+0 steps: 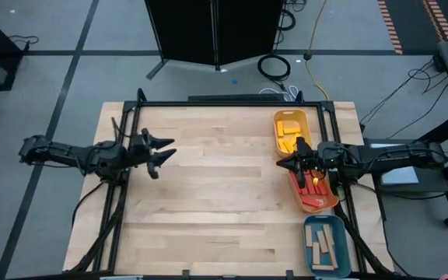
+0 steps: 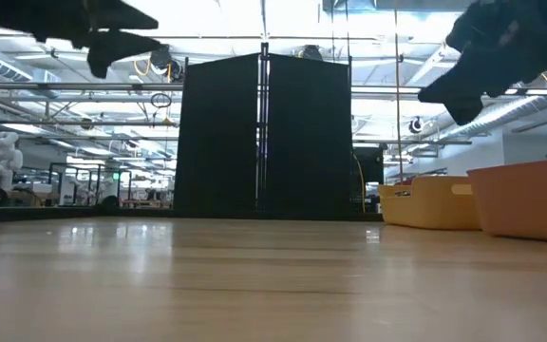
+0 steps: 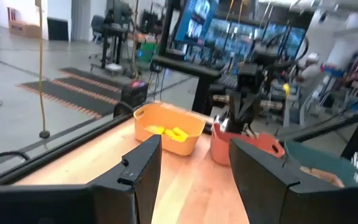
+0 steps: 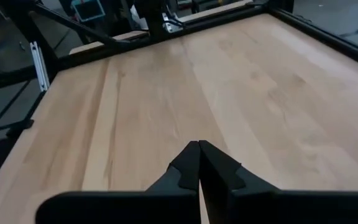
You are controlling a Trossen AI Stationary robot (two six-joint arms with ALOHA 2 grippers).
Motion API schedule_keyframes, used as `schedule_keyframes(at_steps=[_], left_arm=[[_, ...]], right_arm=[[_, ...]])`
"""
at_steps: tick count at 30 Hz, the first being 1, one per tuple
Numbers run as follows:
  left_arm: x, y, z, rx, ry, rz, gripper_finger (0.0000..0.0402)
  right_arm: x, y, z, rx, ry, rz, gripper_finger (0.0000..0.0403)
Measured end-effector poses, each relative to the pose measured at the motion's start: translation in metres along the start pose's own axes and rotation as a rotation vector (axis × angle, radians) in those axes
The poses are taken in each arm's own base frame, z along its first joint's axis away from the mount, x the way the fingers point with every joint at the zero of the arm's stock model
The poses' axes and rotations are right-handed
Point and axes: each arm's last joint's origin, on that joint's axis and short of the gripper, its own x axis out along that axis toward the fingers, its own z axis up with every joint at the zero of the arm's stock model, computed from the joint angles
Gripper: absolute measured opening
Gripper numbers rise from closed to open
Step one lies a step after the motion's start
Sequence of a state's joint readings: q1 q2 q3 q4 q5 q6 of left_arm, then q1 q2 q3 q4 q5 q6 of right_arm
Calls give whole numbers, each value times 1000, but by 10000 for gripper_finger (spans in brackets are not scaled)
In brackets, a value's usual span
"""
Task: Sort blocks
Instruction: Return to Home Position
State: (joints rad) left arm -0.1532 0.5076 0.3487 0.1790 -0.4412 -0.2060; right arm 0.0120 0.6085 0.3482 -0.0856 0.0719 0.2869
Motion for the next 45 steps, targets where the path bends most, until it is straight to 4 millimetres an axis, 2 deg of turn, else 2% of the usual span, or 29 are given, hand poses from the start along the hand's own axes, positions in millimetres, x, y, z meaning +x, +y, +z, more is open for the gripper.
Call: schedule_keyframes(at_steps=[9, 14, 20, 25, 35, 39, 41, 45], left_arm=[[-19, 15, -28, -67, -89, -23, 184], [-22, 17, -29, -70, -94, -26, 184], [-22, 17, -32, -57, -69, -34, 184], [-22, 17, -36, -72, -48, -40, 184], [-22, 23, -75, -99, -32, -95, 184], [-22, 22, -73, -103, -44, -139, 184], [-22, 22, -73, -100, -46, -150, 184], [-22, 20, -75, -84, -15, -197, 184]], right_arm=[[-20, -10, -25, 39, -119, 24, 0], [-30, -14, -39, 47, -208, 55, 0], [-32, -20, -57, 64, -241, 71, 0], [-35, -19, -56, 39, -257, 111, 0], [-36, -17, -56, -54, -246, 166, 0], [-38, -11, -51, -102, -318, 315, 0], [-35, -10, -54, -116, -343, 375, 0], [-31, -12, -58, -112, -313, 338, 0]])
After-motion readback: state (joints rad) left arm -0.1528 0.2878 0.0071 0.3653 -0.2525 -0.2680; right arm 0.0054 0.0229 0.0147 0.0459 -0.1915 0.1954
